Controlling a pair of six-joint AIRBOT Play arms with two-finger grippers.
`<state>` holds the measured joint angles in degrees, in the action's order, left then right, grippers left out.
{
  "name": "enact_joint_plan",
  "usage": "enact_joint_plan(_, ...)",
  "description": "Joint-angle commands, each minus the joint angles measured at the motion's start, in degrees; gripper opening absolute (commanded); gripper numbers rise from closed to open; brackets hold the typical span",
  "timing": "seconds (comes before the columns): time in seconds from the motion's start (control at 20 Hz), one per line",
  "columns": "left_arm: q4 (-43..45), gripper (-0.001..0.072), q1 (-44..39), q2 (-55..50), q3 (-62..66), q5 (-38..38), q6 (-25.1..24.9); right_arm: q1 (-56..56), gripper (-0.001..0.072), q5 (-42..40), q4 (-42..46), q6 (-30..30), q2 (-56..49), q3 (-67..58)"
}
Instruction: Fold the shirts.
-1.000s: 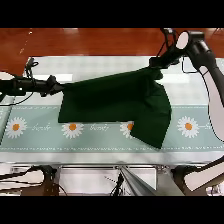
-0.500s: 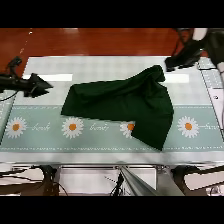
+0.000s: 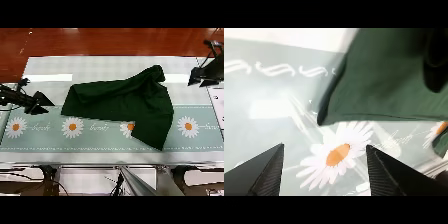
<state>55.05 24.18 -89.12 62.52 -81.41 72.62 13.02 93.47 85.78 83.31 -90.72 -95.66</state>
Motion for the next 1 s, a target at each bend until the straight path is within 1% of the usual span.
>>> enact_joint_plan(0.0, -0.2, 0.0612, -5.1, -4.2, -0.7, 3.5, -0.2, 3.9, 0.0588, 1.0, -3.8, -1.9, 0.1, 4.6)
enact_joint_plan(0.1, -1.6, 0.0612, -8.0, -6.7, -0.7, 5.1, -0.1, 4.7, 0.0588, 0.4, -3.9, -2.4, 0.1, 5.1)
enact_joint_plan(0.25, -8.5, 0.0607, -11.1, -8.9, -0.7, 9.5, 0.0, 5.5, 0.0588, 0.0, -3.9, -2.6, 0.1, 5.1)
enact_joint_plan(0.3, -9.2, 0.0594, -12.1, -9.4, -0.7, 10.7, 0.9, 5.9, 0.0588, 0.1, -3.9, -2.6, 0.1, 5.1)
enact_joint_plan(0.35, -9.2, 0.0547, -12.7, -9.9, -0.7, 10.9, 1.9, 6.2, 0.0589, 0.2, -3.9, -2.6, 0.1, 5.1)
enact_joint_plan(0.4, -9.2, 0.0243, -13.1, -10.4, -0.7, 10.2, 2.0, 6.5, 0.0589, 0.2, -3.8, -2.6, 0.1, 5.1)
enact_joint_plan(0.45, -9.2, 0.003, -13.1, -10.7, -0.7, 9.1, 1.5, 6.9, 0.0588, 0.3, -4.0, -2.6, 0.1, 5.1)
enact_joint_plan(0.55, -9.2, 0.0025, -12.8, -10.6, -0.7, 6.6, -0.2, 8.2, 0.0588, 1.0, -4.0, -2.5, 0.2, 5.3)
enact_joint_plan(0.6, -9.0, 0.0025, -12.3, -10.5, -0.7, 5.1, -0.2, 9.2, 0.0575, 1.0, -4.1, -2.6, 0.6, 6.3)
enact_joint_plan(0.65, -9.0, 0.0025, -11.7, -10.5, -0.7, 3.7, -1.2, 10.5, 0.0547, 0.5, -4.3, -2.6, 1.5, 8.6)
enact_joint_plan(0.75, -9.0, 0.0025, -10.7, -10.3, -0.7, 1.7, -1.7, 13.6, 0.0547, -1.7, -6.7, -3.5, 4.7, 15.8)
enact_joint_plan(0.8, -9.0, 0.0024, -10.3, -10.1, -0.7, 1.4, -2.4, 15.2, 0.0547, -3.5, -9.3, -4.2, 6.6, 20.5)
enact_joint_plan(0.85, -9.0, 0.0024, -10.1, -9.7, -0.7, 1.3, -2.6, 16.5, 0.0556, -5.2, -12.7, -5.5, 8.1, 25.0)
enact_joint_plan(0.9, -9.0, 0.0024, -10.0, -9.2, -0.7, 1.4, -3.0, 17.7, 0.0611, -7.5, -16.7, -6.8, 9.3, 29.4)
enact_joint_plan(0.95, -9.0, 0.0024, -10.0, -8.7, -0.7, 1.4, -3.0, 18.4, 0.062, -9.6, -20.2, -7.8, 9.9, 33.0)
